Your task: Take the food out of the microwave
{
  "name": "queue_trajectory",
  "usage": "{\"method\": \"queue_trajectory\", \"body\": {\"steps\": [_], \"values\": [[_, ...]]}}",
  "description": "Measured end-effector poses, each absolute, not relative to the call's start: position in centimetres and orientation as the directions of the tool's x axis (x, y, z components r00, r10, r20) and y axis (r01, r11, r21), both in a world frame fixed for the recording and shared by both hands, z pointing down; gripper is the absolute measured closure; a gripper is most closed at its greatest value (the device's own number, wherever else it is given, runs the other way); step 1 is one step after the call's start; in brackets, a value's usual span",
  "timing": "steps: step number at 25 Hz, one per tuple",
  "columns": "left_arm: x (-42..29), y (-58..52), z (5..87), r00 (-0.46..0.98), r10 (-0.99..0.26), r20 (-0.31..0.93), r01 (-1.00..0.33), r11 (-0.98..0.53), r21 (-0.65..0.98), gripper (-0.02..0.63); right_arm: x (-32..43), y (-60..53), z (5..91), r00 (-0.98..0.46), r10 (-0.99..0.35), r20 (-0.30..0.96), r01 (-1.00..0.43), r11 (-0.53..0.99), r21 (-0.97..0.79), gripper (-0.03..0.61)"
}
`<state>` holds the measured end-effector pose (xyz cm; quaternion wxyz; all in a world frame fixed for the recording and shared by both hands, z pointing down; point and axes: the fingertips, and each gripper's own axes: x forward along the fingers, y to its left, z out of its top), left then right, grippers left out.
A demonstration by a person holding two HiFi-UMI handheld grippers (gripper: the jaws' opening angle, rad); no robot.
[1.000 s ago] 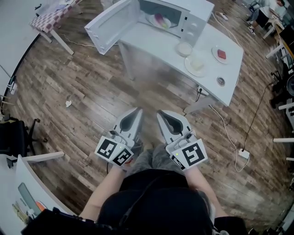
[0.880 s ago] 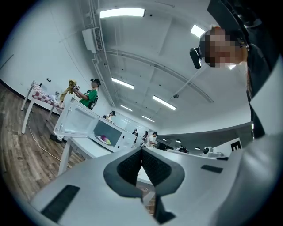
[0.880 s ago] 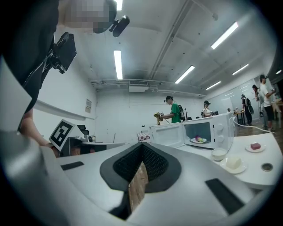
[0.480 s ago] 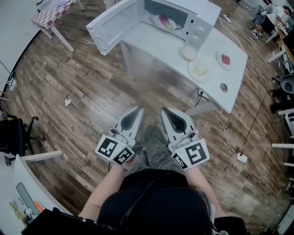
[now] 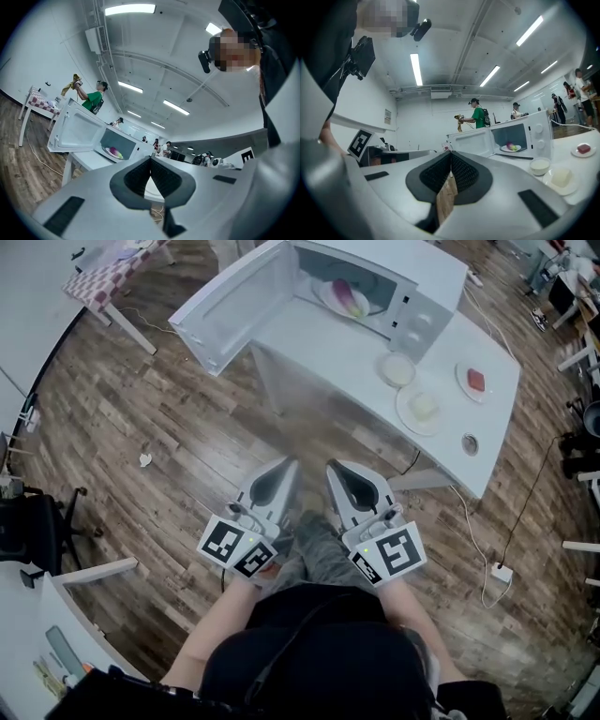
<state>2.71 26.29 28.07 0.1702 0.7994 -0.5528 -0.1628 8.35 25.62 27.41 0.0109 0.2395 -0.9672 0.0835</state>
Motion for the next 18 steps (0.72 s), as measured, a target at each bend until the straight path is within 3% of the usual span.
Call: {"method": "queue_trajectory", "body": {"steps": [18], "values": [[-1.7,14.3,28.9,0.321,-0.947,-0.032,-0.826,-0.296,0.479,0.603,4.0,13.5,28.2,-0.887,-0.453,0.091,-0.462,0.866,-0.192,0.558]]}}
